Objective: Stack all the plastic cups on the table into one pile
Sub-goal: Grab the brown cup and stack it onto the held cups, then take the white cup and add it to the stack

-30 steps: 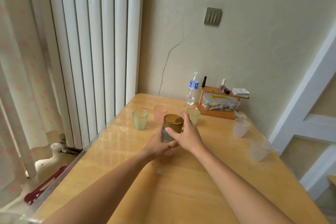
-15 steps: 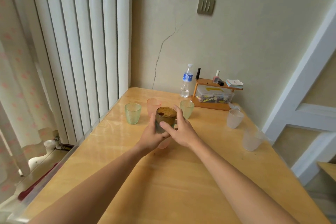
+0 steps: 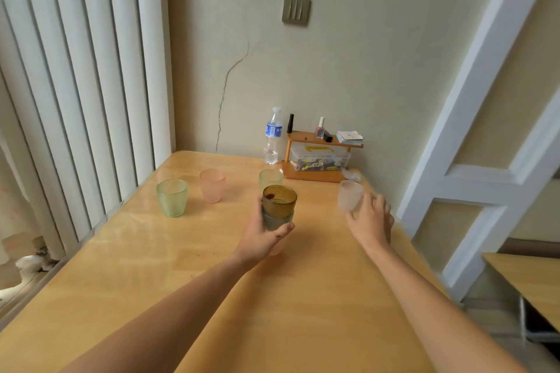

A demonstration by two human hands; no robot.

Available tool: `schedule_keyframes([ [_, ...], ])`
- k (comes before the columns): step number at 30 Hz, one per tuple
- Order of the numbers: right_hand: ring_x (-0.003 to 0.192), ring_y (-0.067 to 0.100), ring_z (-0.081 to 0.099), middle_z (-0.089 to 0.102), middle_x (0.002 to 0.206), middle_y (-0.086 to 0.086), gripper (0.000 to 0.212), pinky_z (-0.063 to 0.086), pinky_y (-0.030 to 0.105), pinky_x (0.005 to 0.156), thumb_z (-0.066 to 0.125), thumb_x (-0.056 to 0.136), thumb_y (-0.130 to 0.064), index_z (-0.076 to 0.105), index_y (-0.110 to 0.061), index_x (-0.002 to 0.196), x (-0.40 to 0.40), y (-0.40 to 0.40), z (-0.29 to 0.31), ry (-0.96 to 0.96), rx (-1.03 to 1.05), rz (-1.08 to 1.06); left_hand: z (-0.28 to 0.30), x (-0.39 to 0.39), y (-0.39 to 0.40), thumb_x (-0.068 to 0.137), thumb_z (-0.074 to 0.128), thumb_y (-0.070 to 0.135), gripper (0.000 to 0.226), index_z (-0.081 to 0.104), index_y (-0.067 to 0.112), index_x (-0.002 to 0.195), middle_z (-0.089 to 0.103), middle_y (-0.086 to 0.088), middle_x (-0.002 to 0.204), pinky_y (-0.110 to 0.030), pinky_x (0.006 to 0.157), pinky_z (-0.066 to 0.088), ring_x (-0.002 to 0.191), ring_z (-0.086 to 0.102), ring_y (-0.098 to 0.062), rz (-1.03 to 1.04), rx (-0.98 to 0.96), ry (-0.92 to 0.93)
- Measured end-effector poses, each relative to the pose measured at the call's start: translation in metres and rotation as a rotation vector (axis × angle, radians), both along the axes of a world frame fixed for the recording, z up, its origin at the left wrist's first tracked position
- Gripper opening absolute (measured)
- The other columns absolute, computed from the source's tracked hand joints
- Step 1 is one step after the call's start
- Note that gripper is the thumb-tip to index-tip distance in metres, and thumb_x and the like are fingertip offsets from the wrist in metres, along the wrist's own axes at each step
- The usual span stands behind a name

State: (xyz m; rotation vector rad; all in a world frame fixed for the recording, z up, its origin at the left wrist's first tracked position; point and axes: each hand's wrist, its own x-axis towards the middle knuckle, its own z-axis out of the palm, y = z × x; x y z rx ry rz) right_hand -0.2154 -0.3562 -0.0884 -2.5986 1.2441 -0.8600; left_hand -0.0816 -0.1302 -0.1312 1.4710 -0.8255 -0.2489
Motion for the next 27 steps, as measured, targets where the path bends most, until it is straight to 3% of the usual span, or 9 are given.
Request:
schedule_keyframes([
  [4, 0.133, 0.039, 0.038, 0.041, 0.143, 0.02, 0.073, 0.044, 0.049, 0.101, 0.074, 0.084, -0.048, 0.045, -0.006, 0.136, -0.022, -0.029, -0.017, 0.027, 0.102, -0.083, -0.008, -0.004, -0.018, 0.083, 0.087, 0.032, 0.076, 0.042, 0.03, 0.145, 0.063, -0.002, 0.137, -0.036, 0.112, 0.05, 0.126, 0.063, -0.017, 0.021, -0.011, -0.003],
  [6, 0.133, 0.039, 0.042, 0.039, 0.146, 0.019, 0.078, 0.048, 0.047, 0.097, 0.074, 0.086, -0.046, 0.037, -0.007, 0.143, -0.027, -0.039, -0.027, 0.034, 0.204, -0.043, -0.011, -0.001, -0.018, 0.084, 0.087, 0.029, 0.074, 0.043, 0.028, 0.144, 0.066, -0.001, 0.134, -0.033, 0.11, 0.05, 0.124, 0.064, -0.017, 0.015, -0.007, -0.018],
  [11, 0.118, 0.039, 0.057, 0.041, 0.141, 0.016, 0.072, 0.052, 0.043, 0.083, 0.073, 0.088, -0.038, 0.037, -0.007, 0.141, -0.029, -0.047, -0.039, -0.017, 0.216, -0.013, -0.008, 0.002, -0.013, 0.088, 0.086, 0.021, 0.069, 0.043, 0.028, 0.142, 0.067, 0.003, 0.131, -0.02, 0.103, 0.049, 0.12, 0.065, -0.007, -0.021, 0.023, -0.058],
  [18, 0.118, 0.04, 0.058, 0.046, 0.134, 0.017, 0.07, 0.049, 0.04, 0.085, 0.079, 0.082, -0.035, 0.043, -0.004, 0.133, -0.021, -0.032, -0.025, -0.101, 0.248, -0.028, -0.005, 0.002, -0.008, 0.087, 0.086, 0.021, 0.073, 0.042, 0.028, 0.144, 0.066, 0.0, 0.136, -0.03, 0.111, 0.05, 0.127, 0.064, -0.015, -0.045, 0.034, -0.067],
  [23, 0.121, 0.034, 0.055, 0.047, 0.139, 0.014, 0.07, 0.041, 0.032, 0.085, 0.081, 0.082, -0.033, 0.045, -0.01, 0.138, 0.003, 0.014, 0.017, -0.232, 0.21, 0.212, -0.001, 0.003, -0.006, 0.084, 0.089, 0.021, 0.079, 0.041, 0.03, 0.145, 0.065, 0.0, 0.139, -0.031, 0.113, 0.05, 0.13, 0.063, -0.016, -0.058, 0.05, -0.067],
  [27, 0.126, 0.024, 0.051, 0.048, 0.142, 0.007, 0.072, 0.04, 0.028, 0.091, 0.08, 0.082, -0.039, 0.046, -0.016, 0.141, 0.021, 0.053, 0.065, -0.316, 0.145, 0.416, 0.002, 0.004, -0.005, 0.083, 0.091, 0.022, 0.082, 0.04, 0.028, 0.147, 0.064, 0.0, 0.14, -0.022, 0.109, 0.05, 0.131, 0.063, -0.015, -0.071, 0.065, -0.069],
])
